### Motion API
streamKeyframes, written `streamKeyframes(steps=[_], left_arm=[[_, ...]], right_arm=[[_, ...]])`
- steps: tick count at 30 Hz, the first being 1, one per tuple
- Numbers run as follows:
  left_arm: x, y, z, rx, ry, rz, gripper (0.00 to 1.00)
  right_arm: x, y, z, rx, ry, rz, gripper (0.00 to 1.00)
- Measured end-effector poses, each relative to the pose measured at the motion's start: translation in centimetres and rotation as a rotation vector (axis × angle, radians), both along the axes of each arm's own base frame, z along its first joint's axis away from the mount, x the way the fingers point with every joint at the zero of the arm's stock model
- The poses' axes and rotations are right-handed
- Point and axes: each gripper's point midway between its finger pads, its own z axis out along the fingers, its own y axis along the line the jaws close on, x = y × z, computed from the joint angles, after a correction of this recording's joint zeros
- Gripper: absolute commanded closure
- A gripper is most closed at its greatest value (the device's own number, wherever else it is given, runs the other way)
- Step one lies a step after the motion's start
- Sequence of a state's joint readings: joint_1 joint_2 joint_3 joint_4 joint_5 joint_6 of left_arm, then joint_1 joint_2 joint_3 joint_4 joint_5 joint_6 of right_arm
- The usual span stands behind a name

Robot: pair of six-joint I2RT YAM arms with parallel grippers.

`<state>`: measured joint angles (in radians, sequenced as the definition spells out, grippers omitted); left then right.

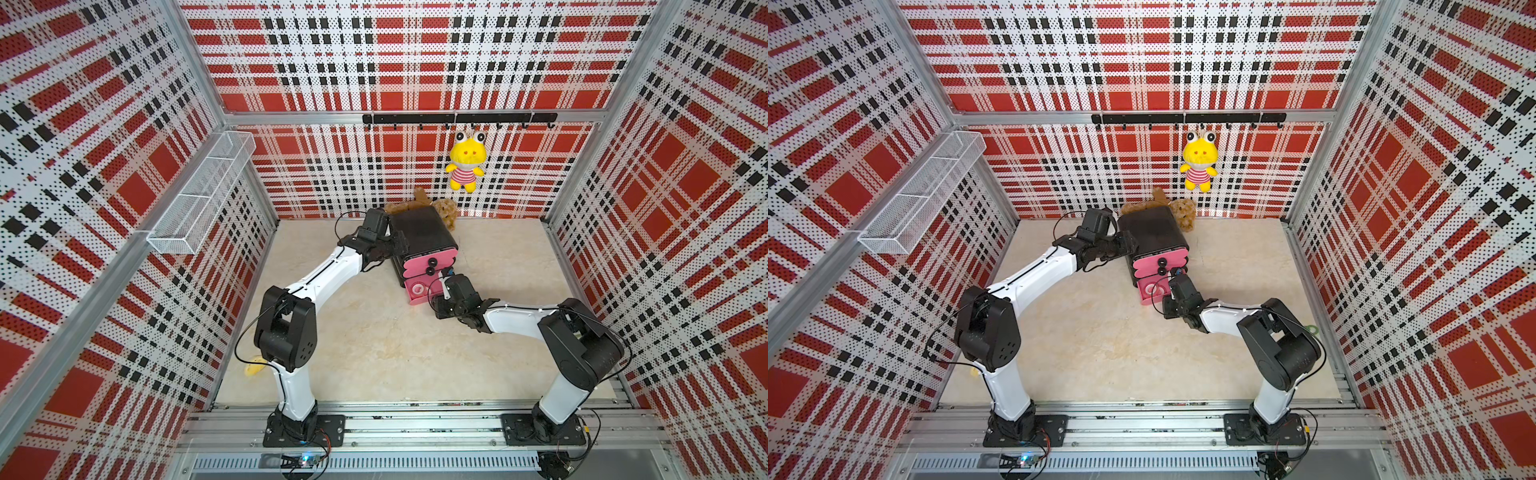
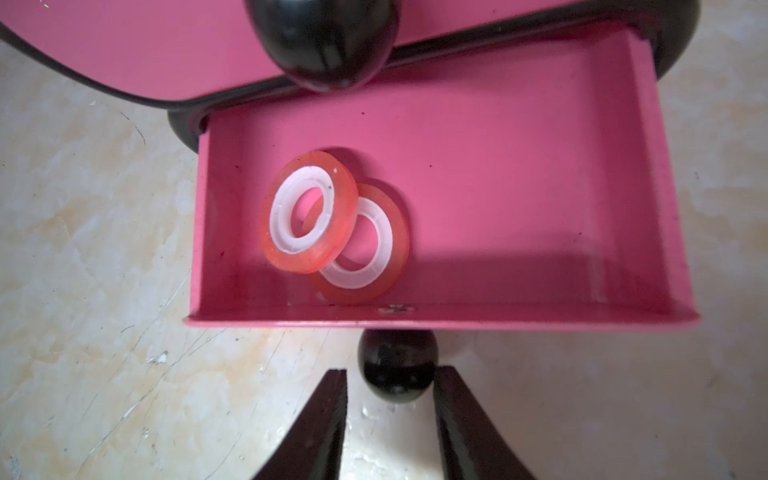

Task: Place the transparent tape into the drawer according to color
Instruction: Close the drawer of the storage box.

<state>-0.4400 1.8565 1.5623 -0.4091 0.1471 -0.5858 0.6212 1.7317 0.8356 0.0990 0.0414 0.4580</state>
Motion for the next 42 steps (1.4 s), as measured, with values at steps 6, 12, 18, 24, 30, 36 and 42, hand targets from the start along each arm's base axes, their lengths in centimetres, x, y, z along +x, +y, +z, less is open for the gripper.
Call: streamKeyframes(steps=[6,12,18,24,30,36,42], left_arm=[[0.0,0.0,0.0,0.003,-0.001,-0.001,0.41],[0.0,0.0,0.0,0.004,-0.003,-0.003,0.41],[0.0,0.0,0.0,0.005,-0.003,-0.004,0.41],[0.0,0.0,0.0,0.006,-0.003,-0.005,0.41],[0.0,0.0,0.0,0.007,-0.004,-0.006,0.41],[0.1,0.1,0.0,0.010,-0.005,-0.002,0.41],[0.1,0.2,0.0,0.011,-0.006,0.000,0.41]], right_arm=[[0.8,0.5,-0.4,0.006,-0.009,-0.006,0.66],[1.2,0.8,-0.2,0.017,-0.020,-0.008,0.66],[1.3,0.9,-0.1,0.020,-0.025,-0.009,0.67],[1.6,0.9,0.2,0.021,-0.037,-0.013,0.67],[3.0,1.6,1.6,0.040,-0.076,-0.021,0.68],[3.8,2.0,1.3,0.037,-0.080,-0.029,0.68],[4.5,2.1,0.7,0.028,-0.076,-0.044,0.67]])
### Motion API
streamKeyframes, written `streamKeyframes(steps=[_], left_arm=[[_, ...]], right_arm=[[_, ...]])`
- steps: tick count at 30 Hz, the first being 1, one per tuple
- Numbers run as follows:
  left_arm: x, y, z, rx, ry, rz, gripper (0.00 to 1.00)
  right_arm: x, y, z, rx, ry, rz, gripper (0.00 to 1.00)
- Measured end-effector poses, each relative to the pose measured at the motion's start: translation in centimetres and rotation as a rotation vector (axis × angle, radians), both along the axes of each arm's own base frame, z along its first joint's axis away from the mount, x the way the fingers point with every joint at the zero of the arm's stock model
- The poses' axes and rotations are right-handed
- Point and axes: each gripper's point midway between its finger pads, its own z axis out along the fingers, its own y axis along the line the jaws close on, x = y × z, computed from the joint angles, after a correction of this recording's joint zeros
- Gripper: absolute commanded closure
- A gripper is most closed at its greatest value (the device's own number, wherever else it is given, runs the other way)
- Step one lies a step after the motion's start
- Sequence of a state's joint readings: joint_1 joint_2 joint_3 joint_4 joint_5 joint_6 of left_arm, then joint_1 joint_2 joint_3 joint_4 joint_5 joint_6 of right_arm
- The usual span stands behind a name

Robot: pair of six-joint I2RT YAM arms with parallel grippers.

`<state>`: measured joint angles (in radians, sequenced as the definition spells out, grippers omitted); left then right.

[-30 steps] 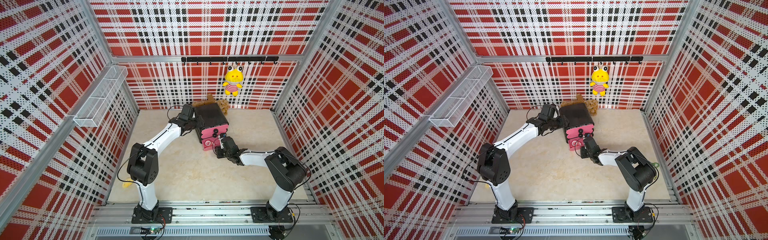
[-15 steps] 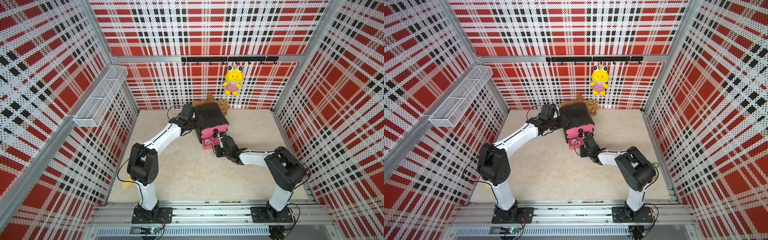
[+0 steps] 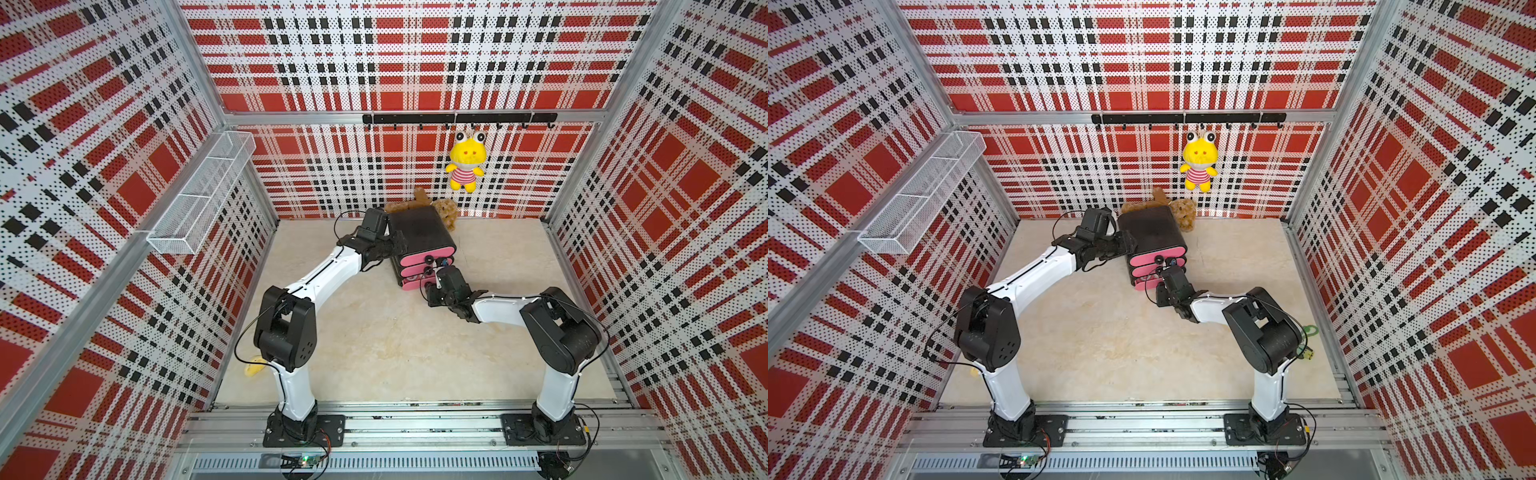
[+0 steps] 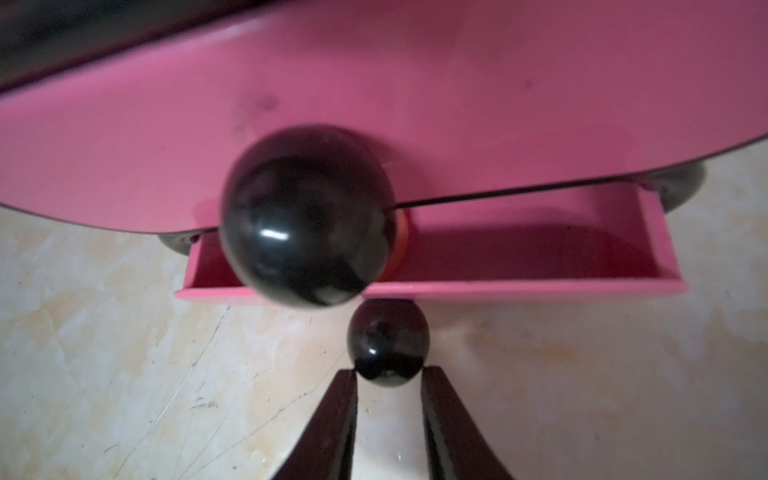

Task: Place the transparent tape into the drawer according to color
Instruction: Close the drawer of the storage box.

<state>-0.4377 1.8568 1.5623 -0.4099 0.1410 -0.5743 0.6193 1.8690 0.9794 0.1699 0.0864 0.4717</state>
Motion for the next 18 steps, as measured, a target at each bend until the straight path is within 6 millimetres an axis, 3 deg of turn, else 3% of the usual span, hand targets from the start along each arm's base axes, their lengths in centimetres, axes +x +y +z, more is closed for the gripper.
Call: streamKeyframes(steps=[12,18], left_arm=[[0.0,0.0,0.0,0.002,-0.001,-0.003,0.41],[0.0,0.0,0.1,0.004,0.002,-0.003,0.41]], right_arm=[[0.4,0.0,0.2,0.036,-0.102,-0.003,0.65],[1.0,0.3,1.5,0.072,-0.163,-0.004,0.66]])
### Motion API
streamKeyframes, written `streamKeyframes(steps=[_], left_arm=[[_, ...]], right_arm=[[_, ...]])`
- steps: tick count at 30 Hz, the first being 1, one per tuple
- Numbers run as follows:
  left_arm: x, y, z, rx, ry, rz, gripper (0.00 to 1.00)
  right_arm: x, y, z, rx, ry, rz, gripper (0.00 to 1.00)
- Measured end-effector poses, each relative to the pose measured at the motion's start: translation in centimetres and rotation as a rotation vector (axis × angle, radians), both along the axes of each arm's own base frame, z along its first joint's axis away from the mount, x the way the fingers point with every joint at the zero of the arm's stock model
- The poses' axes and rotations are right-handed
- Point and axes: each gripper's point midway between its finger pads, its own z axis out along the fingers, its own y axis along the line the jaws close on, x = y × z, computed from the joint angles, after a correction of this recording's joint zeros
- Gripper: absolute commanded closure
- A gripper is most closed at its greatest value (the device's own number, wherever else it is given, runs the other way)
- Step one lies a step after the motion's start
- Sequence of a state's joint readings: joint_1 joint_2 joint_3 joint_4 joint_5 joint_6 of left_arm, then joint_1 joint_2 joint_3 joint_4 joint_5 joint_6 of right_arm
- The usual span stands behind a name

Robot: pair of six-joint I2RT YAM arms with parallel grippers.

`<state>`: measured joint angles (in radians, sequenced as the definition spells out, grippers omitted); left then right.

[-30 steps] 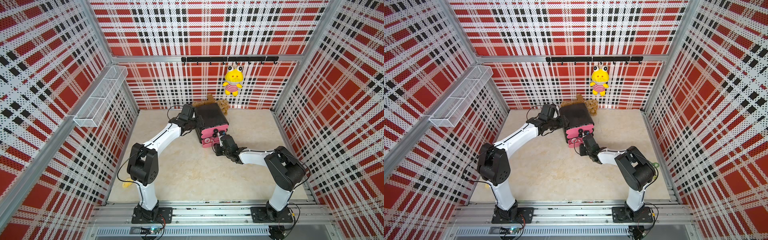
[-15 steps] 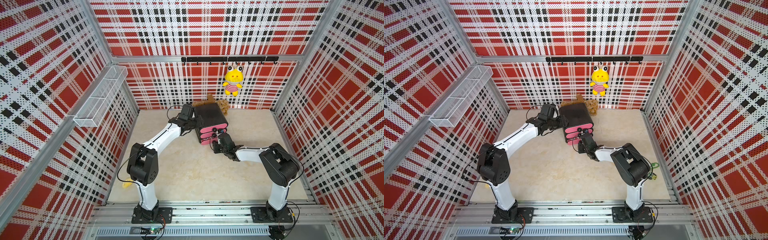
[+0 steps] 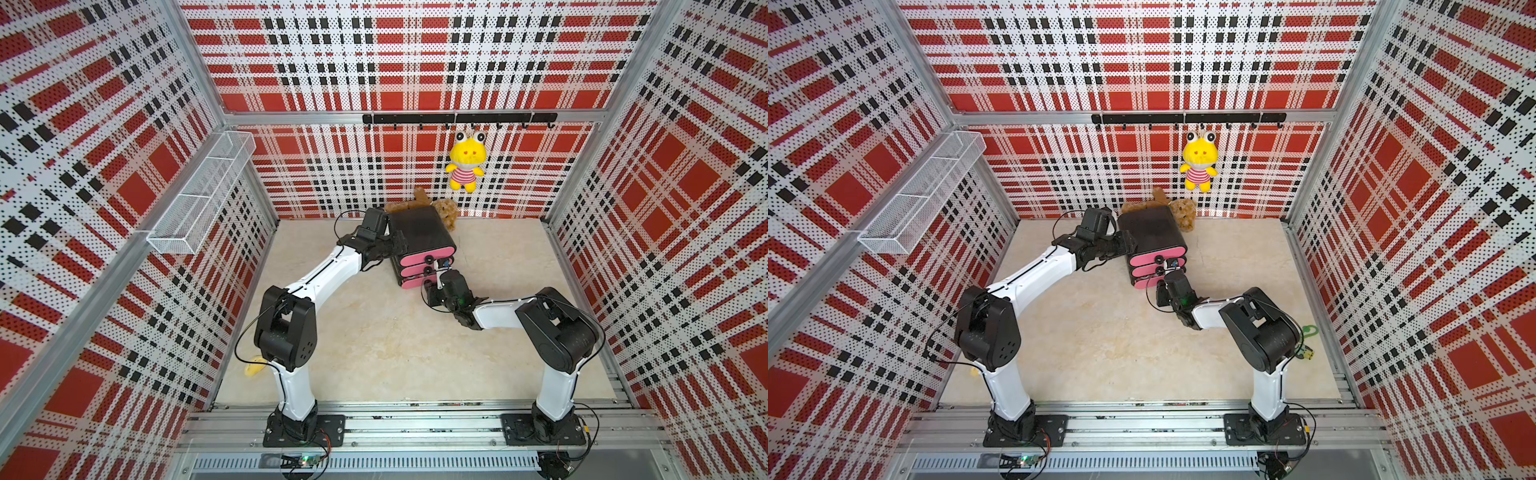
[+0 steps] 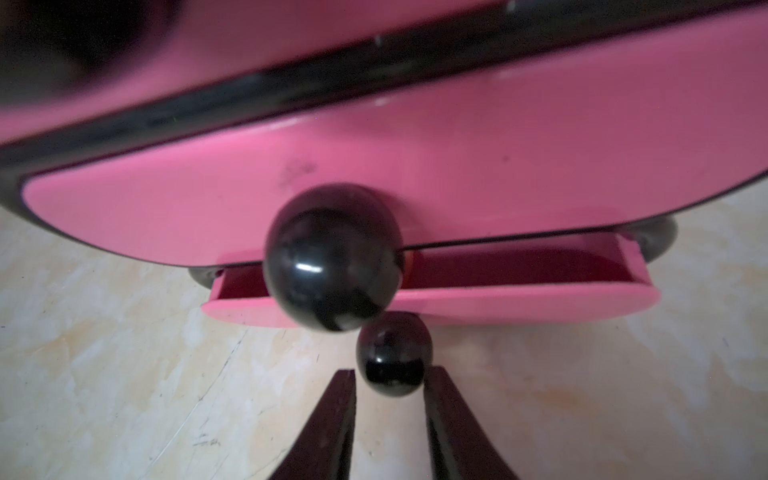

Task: Place the transparent tape into the drawer according to color
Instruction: Close the drawer of the storage box.

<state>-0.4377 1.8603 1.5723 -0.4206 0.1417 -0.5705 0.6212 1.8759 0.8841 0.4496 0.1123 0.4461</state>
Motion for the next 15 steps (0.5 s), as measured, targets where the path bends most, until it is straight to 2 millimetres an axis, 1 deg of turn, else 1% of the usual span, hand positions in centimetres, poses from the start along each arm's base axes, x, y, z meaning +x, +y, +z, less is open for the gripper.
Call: streamKeyframes(steps=[5,7,9,11,15], left_arm=[[0.0,-0.1,0.0,-0.002,0.001,-0.003,0.41],[-0.1,-0.1,0.0,-0.003,0.001,-0.004,0.41],[-0.1,-0.1,0.0,-0.002,0.001,-0.005,0.41],[-0.1,-0.1,0.0,-0.001,0.001,-0.006,0.41],[-0.1,-0.1,0.0,-0.001,0.001,-0.007,0.41]], right_arm=[[0.6,0.6,1.4,0.034,-0.060,0.011,0.66],[0.7,0.7,1.4,0.037,-0.069,0.012,0.65],[0.8,0.8,0.9,0.034,-0.069,0.012,0.65],[1.1,0.8,1.0,0.040,-0.080,0.007,0.64],[0.8,0.7,0.9,0.050,-0.090,0.009,0.59]])
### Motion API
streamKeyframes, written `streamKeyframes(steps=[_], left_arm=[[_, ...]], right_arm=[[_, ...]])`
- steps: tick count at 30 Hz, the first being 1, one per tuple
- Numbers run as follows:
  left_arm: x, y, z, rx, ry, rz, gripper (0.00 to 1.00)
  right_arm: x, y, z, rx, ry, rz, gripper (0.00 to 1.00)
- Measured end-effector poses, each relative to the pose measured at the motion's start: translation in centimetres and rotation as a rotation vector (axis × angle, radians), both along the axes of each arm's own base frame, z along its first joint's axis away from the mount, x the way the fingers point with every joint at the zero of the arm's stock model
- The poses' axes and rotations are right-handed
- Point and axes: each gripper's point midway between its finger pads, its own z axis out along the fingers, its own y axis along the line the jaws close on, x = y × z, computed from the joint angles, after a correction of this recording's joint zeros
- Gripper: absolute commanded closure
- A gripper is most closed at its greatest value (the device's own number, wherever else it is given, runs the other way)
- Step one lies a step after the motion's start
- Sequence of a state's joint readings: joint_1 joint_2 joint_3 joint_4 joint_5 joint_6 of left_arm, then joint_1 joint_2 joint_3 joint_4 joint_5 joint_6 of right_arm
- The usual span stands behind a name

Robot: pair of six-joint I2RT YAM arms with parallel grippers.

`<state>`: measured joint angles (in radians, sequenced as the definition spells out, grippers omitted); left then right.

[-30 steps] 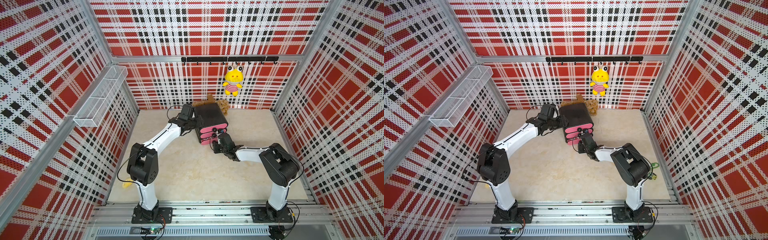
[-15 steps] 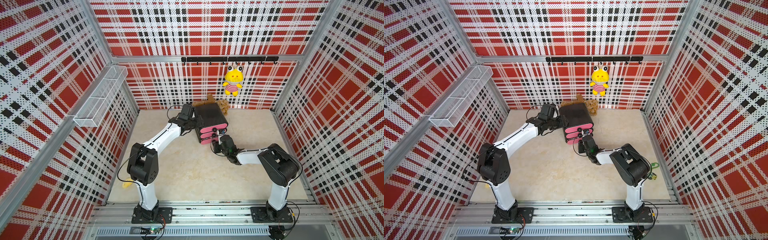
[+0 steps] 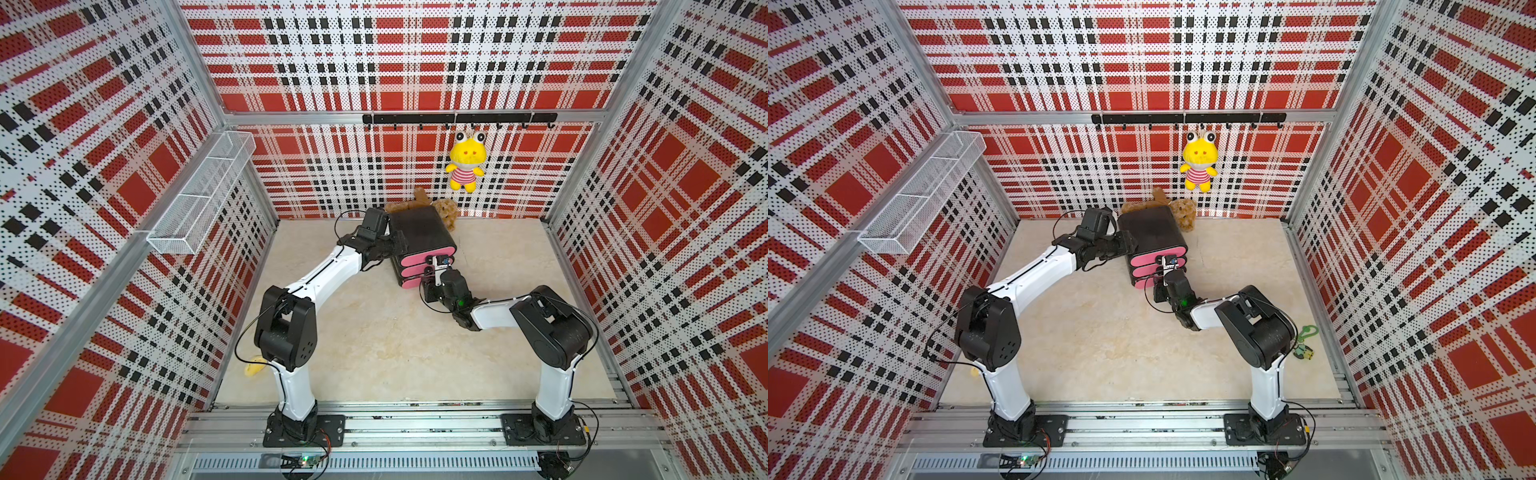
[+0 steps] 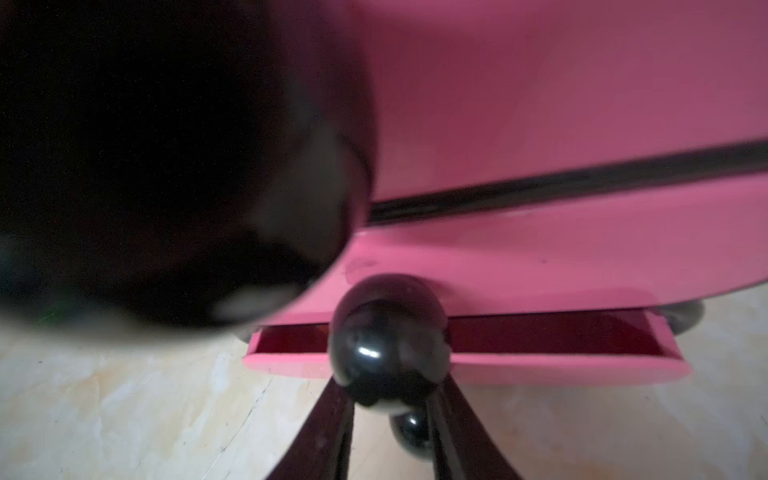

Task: Place the transparent tape into the drawer according to color
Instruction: Close the drawer of the storage box.

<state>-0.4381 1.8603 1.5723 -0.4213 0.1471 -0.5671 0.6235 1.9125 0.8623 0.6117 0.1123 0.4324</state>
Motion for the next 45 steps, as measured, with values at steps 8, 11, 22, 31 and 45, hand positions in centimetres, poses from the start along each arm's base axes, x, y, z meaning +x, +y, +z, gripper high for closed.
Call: streamKeyframes(steps=[8,11,22,31,45], left_arm=[[0.0,0.0,0.0,0.003,-0.001,-0.002,0.41],[0.0,0.0,0.0,0.004,-0.001,-0.003,0.41],[0.0,0.0,0.0,0.008,-0.001,-0.007,0.41],[0.2,0.1,0.0,0.012,-0.005,-0.004,0.41],[0.2,0.1,0.0,0.016,-0.001,-0.007,0.42]], right_arm=[[-3.4,-2.1,-0.6,-0.019,0.037,0.009,0.46],[-3.4,-1.9,0.1,-0.014,0.037,0.016,0.50],[-1.6,0.0,-0.8,-0.017,0.088,0.035,0.55],[-0.9,0.0,-1.8,-0.010,0.115,0.009,0.57],[0.0,-0.8,-1.5,-0.012,0.058,-0.052,0.59]])
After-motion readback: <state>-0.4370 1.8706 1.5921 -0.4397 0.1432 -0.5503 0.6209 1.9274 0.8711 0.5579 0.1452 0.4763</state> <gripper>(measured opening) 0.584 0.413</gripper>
